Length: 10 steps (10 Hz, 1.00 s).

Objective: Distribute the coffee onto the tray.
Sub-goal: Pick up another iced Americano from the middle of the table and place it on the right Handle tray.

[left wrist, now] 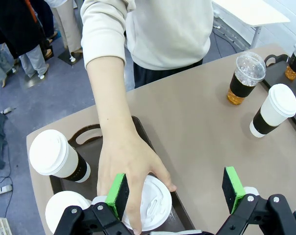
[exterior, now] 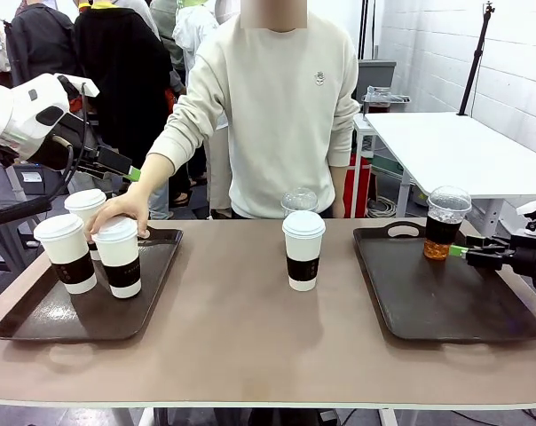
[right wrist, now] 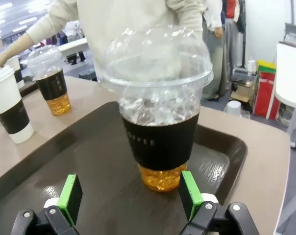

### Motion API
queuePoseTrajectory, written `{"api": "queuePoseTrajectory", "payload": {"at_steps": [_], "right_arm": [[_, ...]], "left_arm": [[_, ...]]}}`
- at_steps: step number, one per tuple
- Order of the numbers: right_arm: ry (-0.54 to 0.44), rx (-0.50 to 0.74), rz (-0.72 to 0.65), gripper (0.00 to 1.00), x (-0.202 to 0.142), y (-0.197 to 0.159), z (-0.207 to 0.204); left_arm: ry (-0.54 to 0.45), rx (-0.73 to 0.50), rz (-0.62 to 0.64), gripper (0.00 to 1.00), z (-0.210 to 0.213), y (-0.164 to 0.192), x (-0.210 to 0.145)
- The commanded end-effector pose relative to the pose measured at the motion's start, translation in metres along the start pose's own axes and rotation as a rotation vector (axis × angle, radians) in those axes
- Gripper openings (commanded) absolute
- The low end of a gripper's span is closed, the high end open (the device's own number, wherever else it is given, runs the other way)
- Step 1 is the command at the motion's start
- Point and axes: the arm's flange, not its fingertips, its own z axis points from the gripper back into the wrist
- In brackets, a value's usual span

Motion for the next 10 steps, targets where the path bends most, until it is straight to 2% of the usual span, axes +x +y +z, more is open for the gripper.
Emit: {"api": "queuePoseTrajectory", "payload": {"at_steps": [1, 3, 4, 7, 10], "right_arm": [[0.088, 0.016, -0.017, 1.0, 0.008, 0.015, 0.004], [0.209, 0.03, -0.043, 1.0, 0.007, 0.035, 0.007], [0.238, 0.061, -0.069, 1.0, 0.008, 0.044, 0.005], [0.247, 0.146, -0.036, 1.0, 0.021, 0.07, -0.011], [0.306, 0.213, -0.011, 1.0, 0.035, 0.096, -0.031]], "left_arm": [[0.004, -0.001, 0.01, 1.0, 0.0, 0.001, 0.0], [0.004, -0.001, 0.01, 1.0, 0.0, 0.001, 0.0], [0.004, -0.001, 0.01, 1.0, 0.0, 0.001, 0.0], [0.004, -0.001, 0.01, 1.0, 0.0, 0.001, 0.0], [0.004, -0.001, 0.01, 1.0, 0.0, 0.001, 0.0]]}}
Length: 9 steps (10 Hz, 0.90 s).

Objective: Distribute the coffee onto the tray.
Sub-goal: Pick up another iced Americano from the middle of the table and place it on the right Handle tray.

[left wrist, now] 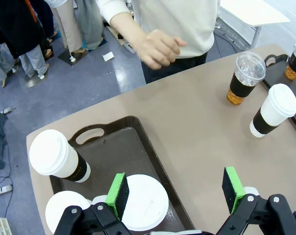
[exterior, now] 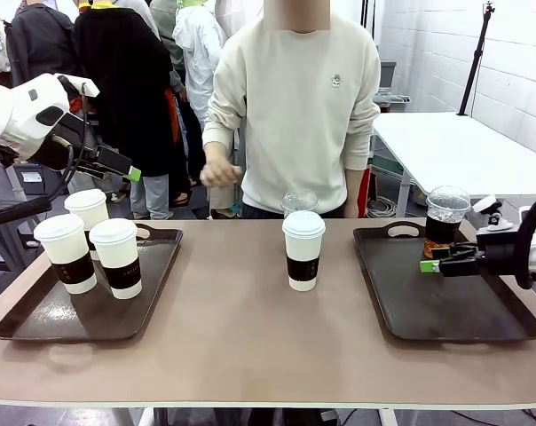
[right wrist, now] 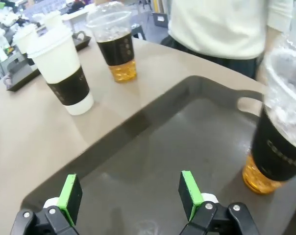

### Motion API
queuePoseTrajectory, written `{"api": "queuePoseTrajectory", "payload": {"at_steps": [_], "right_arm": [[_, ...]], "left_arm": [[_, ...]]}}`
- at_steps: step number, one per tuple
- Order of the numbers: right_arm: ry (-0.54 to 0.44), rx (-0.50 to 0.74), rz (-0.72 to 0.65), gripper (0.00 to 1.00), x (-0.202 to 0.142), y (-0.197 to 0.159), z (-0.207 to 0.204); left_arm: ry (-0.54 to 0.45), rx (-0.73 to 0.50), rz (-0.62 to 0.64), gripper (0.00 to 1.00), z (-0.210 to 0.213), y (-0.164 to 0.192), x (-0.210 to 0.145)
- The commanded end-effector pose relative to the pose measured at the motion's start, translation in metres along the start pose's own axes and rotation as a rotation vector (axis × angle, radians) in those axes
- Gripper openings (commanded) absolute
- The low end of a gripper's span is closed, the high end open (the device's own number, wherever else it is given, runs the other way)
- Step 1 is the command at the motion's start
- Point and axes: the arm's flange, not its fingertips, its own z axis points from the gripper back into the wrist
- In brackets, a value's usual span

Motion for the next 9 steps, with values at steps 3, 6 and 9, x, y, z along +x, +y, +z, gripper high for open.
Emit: {"api": "queuePoseTrajectory", "payload": {"at_steps": [3, 6, 9], "right_arm": [[0.075, 0.042, 0.074, 1.0, 0.022, 0.021, -0.017], [0.083, 0.057, 0.119, 1.0, 0.021, 0.022, -0.016], [0.053, 0.051, 0.083, 1.0, 0.024, 0.02, -0.021]], "left_arm": [[0.003, -0.002, 0.011, 1.0, 0.0, 0.001, 0.0], [0.003, -0.002, 0.011, 1.0, 0.0, 0.001, 0.0], [0.003, -0.002, 0.011, 1.0, 0.0, 0.001, 0.0]]}}
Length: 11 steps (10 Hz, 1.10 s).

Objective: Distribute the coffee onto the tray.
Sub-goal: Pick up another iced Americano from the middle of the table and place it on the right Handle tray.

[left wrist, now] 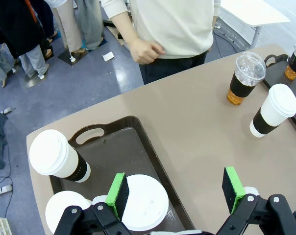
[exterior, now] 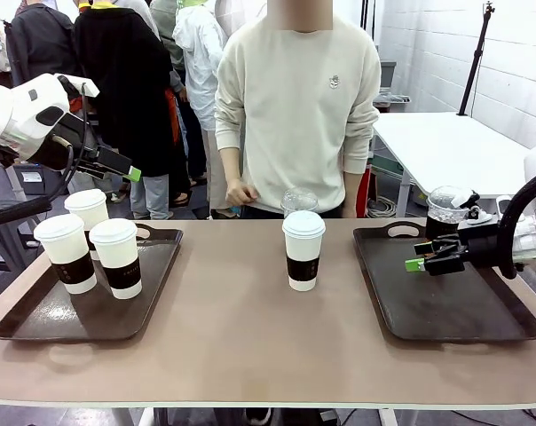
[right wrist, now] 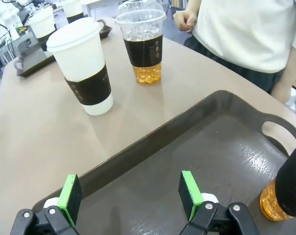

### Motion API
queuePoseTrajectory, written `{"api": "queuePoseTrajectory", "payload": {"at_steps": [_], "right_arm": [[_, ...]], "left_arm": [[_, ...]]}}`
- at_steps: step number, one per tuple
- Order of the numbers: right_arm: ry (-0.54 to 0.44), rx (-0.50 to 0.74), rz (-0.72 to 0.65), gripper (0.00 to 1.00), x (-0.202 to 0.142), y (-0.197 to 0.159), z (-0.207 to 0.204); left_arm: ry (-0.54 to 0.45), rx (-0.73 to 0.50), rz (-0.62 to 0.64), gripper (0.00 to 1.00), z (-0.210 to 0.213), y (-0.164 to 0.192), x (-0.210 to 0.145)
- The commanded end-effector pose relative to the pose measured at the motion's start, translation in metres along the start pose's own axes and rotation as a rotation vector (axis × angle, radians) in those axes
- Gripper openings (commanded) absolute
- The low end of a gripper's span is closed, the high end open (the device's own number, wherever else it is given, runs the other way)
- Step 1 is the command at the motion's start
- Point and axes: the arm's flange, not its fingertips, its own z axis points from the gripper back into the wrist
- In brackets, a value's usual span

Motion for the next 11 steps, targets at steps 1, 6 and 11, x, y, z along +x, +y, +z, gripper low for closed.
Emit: {"api": "queuePoseTrajectory", "payload": {"at_steps": [1, 6, 11], "right_arm": [[-0.004, -0.002, -0.006, 1.0, 0.0, 0.0, 0.0], [-0.018, 0.01, 0.004, 1.0, 0.002, -0.006, -0.007], [-0.031, 0.028, 0.041, 1.0, 0.012, -0.014, -0.017]], "left_arm": [[0.003, -0.002, 0.011, 1.0, 0.0, 0.001, 0.0], [0.003, -0.002, 0.011, 1.0, 0.0, 0.001, 0.0], [0.003, -0.002, 0.011, 1.0, 0.0, 0.001, 0.0]]}}
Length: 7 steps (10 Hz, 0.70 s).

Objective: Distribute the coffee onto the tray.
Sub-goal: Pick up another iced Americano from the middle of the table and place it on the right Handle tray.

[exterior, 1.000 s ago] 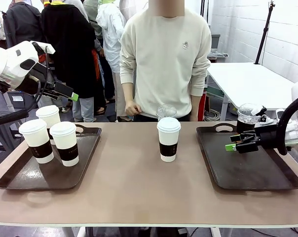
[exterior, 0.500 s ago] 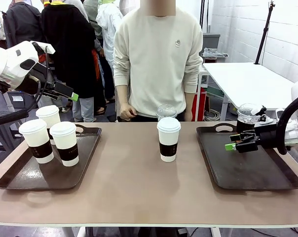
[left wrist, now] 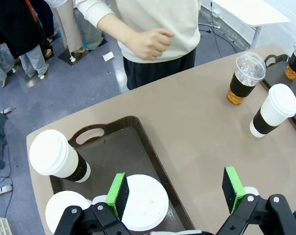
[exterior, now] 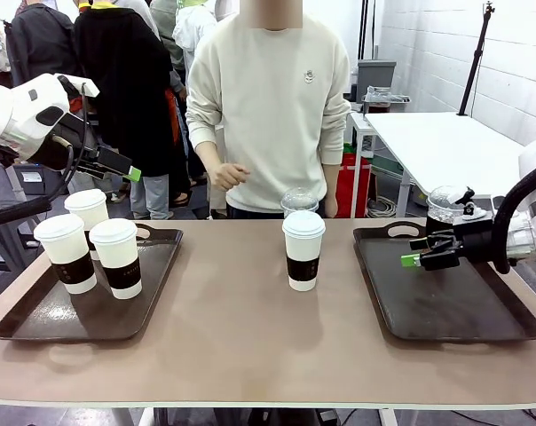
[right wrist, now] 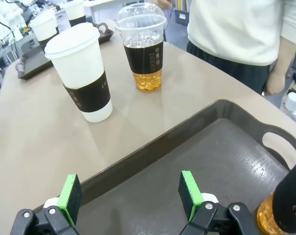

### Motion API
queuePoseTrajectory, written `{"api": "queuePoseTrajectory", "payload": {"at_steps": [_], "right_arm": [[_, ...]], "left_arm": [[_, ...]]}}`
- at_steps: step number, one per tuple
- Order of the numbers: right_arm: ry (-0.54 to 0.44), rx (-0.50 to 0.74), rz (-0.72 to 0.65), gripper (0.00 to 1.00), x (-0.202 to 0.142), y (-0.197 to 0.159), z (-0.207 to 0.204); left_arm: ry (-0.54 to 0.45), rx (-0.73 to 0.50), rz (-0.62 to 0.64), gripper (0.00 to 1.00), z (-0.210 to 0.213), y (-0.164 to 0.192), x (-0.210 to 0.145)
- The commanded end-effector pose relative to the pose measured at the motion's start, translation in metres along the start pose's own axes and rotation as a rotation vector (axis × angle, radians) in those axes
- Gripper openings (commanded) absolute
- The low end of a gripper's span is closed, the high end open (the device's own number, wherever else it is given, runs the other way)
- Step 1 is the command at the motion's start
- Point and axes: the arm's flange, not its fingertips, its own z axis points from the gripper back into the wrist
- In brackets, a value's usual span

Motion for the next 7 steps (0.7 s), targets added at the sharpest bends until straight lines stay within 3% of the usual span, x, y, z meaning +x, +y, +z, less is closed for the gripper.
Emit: {"api": "queuePoseTrajectory", "payload": {"at_steps": [1, 7], "right_arm": [[-0.015, 0.011, 0.026, 1.0, 0.007, -0.008, -0.013], [0.011, 0.067, 0.115, 1.0, 0.04, -0.026, -0.055]], "left_arm": [[0.003, -0.002, 0.011, 1.0, 0.0, 0.001, 0.0], [0.003, -0.002, 0.011, 1.0, 0.0, 0.001, 0.0]]}}
